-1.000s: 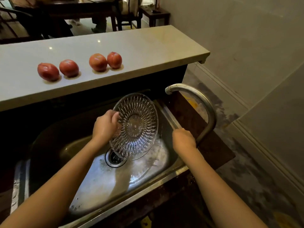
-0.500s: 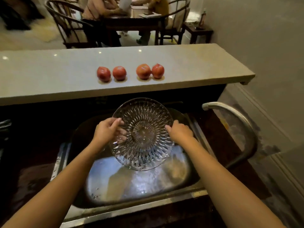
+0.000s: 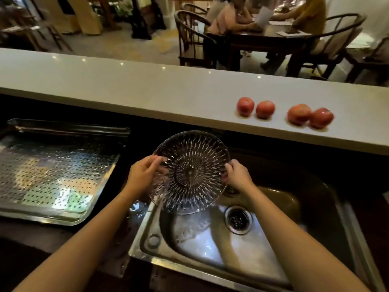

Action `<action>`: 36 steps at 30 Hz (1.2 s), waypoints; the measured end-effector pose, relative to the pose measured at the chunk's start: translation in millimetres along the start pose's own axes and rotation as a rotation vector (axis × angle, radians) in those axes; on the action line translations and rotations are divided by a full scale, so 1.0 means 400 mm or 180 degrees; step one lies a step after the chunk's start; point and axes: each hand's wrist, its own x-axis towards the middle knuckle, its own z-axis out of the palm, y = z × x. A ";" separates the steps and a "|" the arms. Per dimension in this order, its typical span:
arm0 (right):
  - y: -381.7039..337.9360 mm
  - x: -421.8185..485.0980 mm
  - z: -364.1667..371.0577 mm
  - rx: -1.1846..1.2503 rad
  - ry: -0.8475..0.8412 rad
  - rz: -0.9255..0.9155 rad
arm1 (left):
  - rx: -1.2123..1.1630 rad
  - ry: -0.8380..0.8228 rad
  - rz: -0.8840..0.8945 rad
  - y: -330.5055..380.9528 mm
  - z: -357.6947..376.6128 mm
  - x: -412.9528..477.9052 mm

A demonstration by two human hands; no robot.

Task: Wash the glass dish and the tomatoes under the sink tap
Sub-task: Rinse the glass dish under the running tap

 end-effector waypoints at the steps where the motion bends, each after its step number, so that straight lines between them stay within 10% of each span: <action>1: -0.015 0.003 0.023 0.0021 -0.0028 -0.0027 | 0.0032 0.0071 -0.0006 -0.010 -0.027 0.001; 8: -0.107 0.031 0.176 0.0107 0.0009 -0.0166 | 0.0676 0.0960 -0.0227 -0.097 -0.149 0.015; 17: -0.121 0.087 0.323 0.0154 0.0203 0.0092 | 0.1960 0.0732 -0.1063 -0.162 -0.152 0.056; 36: -0.068 0.081 0.289 0.0816 -0.0164 0.0681 | 0.2596 -0.0210 0.0053 -0.117 -0.072 0.067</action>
